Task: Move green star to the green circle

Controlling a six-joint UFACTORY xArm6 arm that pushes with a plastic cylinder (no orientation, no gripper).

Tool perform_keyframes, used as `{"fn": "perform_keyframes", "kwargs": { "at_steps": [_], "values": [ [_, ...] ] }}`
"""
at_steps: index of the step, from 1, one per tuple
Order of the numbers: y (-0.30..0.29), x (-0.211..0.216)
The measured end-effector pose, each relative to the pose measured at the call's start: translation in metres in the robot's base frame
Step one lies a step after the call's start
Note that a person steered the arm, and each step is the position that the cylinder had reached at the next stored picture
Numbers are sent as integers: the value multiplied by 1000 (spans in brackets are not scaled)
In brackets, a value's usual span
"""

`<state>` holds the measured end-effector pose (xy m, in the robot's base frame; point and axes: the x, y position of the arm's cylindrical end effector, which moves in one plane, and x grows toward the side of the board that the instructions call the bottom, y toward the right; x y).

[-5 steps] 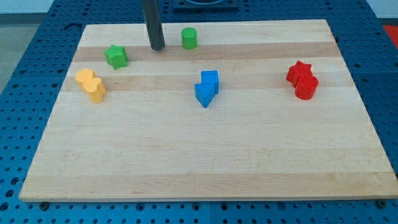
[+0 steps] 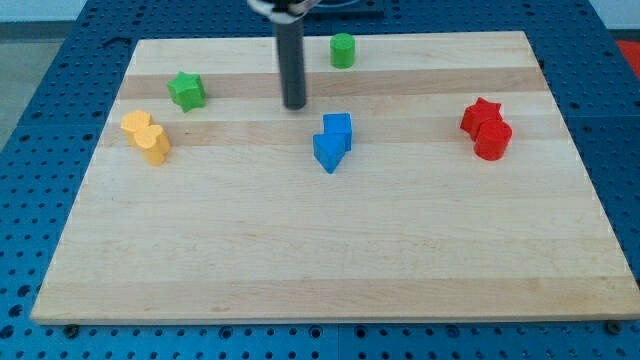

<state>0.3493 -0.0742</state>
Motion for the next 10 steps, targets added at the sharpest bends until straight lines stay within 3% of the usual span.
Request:
{"fn": "perform_keyframes", "kwargs": {
  "at_steps": [2, 3, 4, 6, 7, 9, 10],
  "values": [
    [-128, -20],
    [-132, -52],
    [-132, -55],
    [-223, -43],
    [-230, -50],
    [-138, -100],
    [-120, -100]
  ]
}}
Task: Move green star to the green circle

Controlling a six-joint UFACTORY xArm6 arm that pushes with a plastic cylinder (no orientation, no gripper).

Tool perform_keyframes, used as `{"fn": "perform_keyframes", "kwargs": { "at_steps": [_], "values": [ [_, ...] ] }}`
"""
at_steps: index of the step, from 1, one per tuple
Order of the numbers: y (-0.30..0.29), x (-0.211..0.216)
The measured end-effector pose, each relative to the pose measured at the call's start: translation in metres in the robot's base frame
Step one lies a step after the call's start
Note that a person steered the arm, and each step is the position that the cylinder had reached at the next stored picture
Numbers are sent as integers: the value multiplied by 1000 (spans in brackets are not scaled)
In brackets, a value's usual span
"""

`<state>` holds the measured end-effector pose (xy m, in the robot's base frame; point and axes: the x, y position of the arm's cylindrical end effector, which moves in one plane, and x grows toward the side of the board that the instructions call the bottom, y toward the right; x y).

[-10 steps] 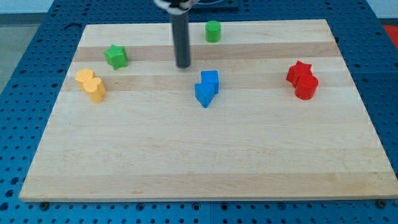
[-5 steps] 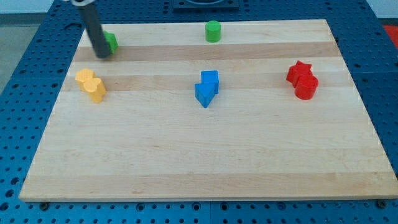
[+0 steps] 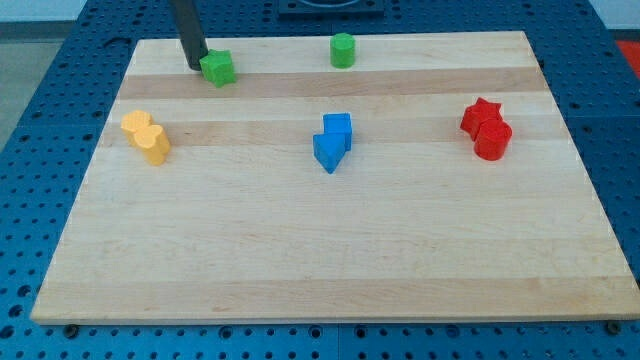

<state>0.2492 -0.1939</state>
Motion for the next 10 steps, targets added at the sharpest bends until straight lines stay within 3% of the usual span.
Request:
{"fn": "perform_keyframes", "kwargs": {
  "at_steps": [1, 2, 3, 5, 8, 10],
  "values": [
    [-59, 1],
    [-82, 18],
    [-57, 38],
    [62, 18],
    [-8, 13],
    [63, -5]
  ]
}}
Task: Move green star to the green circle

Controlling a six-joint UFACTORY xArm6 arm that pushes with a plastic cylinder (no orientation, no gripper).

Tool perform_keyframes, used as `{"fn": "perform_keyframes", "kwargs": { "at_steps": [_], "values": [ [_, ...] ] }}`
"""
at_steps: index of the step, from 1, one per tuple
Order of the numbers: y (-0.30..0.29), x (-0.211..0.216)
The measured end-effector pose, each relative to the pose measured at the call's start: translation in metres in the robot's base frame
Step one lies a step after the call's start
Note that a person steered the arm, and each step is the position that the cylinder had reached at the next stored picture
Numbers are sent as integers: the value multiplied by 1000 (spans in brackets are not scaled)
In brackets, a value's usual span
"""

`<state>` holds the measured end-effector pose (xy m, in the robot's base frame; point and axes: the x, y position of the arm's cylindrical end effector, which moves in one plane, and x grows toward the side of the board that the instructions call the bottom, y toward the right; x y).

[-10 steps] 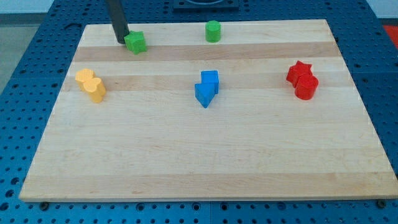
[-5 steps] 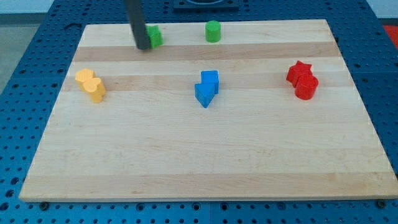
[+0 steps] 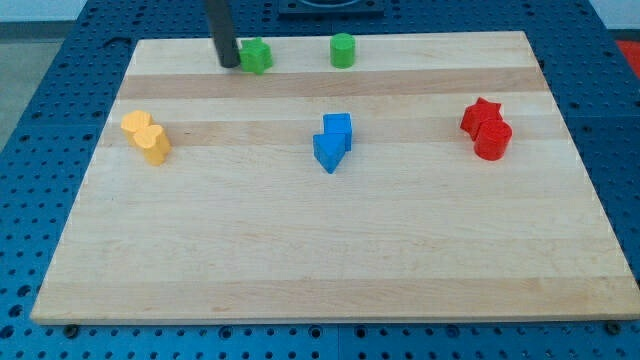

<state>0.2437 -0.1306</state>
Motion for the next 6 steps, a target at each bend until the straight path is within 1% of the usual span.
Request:
{"fn": "perform_keyframes", "kwargs": {
  "at_steps": [1, 3, 4, 5, 6],
  "values": [
    [46, 3],
    [54, 6],
    [82, 6],
    [96, 6],
    [93, 6]
  ]
}}
